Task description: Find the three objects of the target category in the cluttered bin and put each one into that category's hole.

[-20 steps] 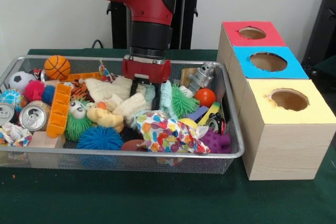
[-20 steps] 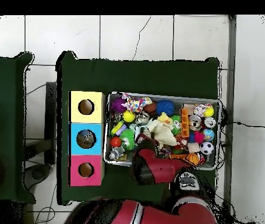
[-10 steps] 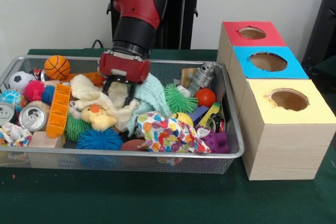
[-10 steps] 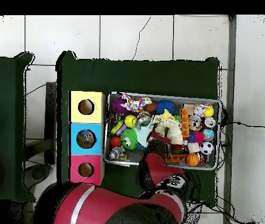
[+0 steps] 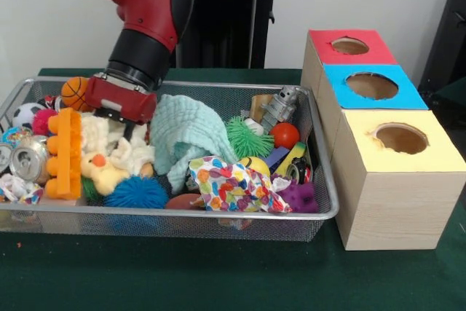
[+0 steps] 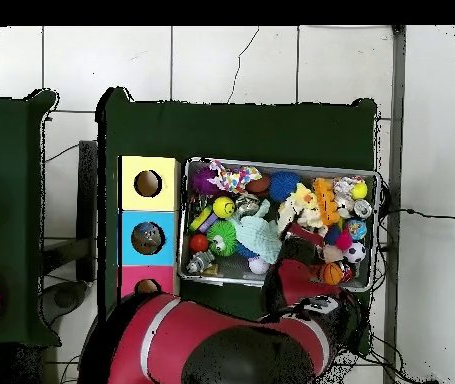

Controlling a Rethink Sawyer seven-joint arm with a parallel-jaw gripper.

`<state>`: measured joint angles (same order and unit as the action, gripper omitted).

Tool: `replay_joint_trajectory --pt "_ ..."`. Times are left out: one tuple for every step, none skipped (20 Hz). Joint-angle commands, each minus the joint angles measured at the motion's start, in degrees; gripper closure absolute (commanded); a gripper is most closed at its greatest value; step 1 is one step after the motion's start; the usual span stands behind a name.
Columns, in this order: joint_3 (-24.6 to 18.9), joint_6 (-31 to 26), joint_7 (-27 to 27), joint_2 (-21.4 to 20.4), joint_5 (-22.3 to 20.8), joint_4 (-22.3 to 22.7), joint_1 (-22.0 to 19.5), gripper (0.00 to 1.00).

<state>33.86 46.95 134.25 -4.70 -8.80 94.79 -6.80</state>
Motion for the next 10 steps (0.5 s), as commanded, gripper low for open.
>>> replay_joint_trajectory --pt "3.6 1.9 -7.0 3.3 4.6 -10.7 -1.4 0.0" --pt "3.3 1.1 -6.2 3.3 3.6 -11.3 -1.6 0.0" --pt "2.9 0.5 -5.3 3.5 3.0 -11.5 -2.0 0.0" --pt "1.0 -2.8 -2.9 3.1 0.1 -12.2 -2.9 0.0" --pt "-2.7 -8.3 0.5 2.2 -5.2 -13.2 -4.7 0.0" --pt "-7.6 -14.1 3.9 0.6 -11.9 -14.0 -7.0 0.0" --pt "-13.9 -19.9 7.1 -1.5 -19.6 -14.3 -10.2 0.0" --pt "-23.2 -27.3 10.0 -4.8 -28.8 -13.3 -15.2 0.0" --pt "-32.9 -33.9 11.1 -7.6 -35.8 -10.7 -21.2 0.0" --pt "-43.9 -41.4 9.5 -9.5 -40.9 -7.0 -28.9 0.0"
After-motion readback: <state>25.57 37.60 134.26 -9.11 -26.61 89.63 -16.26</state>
